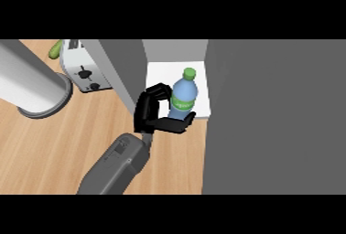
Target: Pick up the bottled water, place it into the cabinet and close the cabinet
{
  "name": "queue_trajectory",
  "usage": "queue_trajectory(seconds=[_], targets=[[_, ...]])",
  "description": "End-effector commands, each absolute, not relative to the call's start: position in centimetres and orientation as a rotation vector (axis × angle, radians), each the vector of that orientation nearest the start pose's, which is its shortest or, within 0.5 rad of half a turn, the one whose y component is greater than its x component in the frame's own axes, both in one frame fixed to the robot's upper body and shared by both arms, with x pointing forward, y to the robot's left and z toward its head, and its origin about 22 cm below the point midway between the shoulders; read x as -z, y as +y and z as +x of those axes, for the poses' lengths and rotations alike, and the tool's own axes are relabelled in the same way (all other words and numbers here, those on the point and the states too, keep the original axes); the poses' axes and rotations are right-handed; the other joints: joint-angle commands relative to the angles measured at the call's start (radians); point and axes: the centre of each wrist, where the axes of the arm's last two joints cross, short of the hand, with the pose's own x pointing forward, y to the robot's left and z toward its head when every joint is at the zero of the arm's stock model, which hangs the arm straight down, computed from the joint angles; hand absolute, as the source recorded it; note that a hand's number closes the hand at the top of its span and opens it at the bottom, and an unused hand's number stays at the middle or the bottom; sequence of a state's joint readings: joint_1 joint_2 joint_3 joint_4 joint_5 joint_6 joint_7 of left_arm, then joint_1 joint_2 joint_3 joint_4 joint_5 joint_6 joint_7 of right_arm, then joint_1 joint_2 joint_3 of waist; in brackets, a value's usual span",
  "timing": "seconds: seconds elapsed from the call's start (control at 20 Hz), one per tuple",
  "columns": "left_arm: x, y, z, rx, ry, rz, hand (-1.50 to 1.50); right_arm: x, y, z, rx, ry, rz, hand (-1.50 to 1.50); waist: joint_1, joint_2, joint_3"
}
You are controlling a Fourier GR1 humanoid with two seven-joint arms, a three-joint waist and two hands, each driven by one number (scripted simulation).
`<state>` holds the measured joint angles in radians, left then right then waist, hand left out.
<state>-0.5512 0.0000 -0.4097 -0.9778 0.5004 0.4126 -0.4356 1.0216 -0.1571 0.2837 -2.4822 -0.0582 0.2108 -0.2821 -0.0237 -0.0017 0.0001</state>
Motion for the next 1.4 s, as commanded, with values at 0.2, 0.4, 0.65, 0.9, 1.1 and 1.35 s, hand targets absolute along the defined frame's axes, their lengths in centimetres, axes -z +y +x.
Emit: queue_trajectory(seconds=[0.2,0.4,0.65,0.9,1.1,1.35], targets=[[-2.6,6.2,37.3,-0.025,-1.738,-0.039,1.5,-11.3,-24.1,3.7,-0.071,-1.85,0.17,-1.5,-0.031,0.011,0.0],[-2.9,7.3,39.4,-0.057,-1.692,-0.004,1.5,-12.5,-24.4,3.5,-0.076,-1.865,0.158,-1.5,-0.033,0.015,-0.001],[-1.5,7.5,39.8,0.084,-1.701,0.142,1.5,-12.7,-25.0,3.8,-0.095,-1.871,0.172,-1.5,-0.042,0.022,0.0],[-1.9,9.3,41.6,0.069,-1.634,0.306,1.5,-11.1,-25.1,3.9,-0.09,-1.869,0.18,-1.5,-0.055,0.028,0.0],[-1.7,10.3,41.9,-0.048,-1.618,0.337,1.5,-11.0,-25.6,3.7,-0.074,-1.878,0.179,-1.5,-0.056,0.028,-0.001],[-2.2,11.3,42.6,-0.056,-1.631,0.372,1.5,-11.1,-25.7,3.7,-0.099,-1.885,0.192,-1.5,-0.07,0.034,-0.001]])
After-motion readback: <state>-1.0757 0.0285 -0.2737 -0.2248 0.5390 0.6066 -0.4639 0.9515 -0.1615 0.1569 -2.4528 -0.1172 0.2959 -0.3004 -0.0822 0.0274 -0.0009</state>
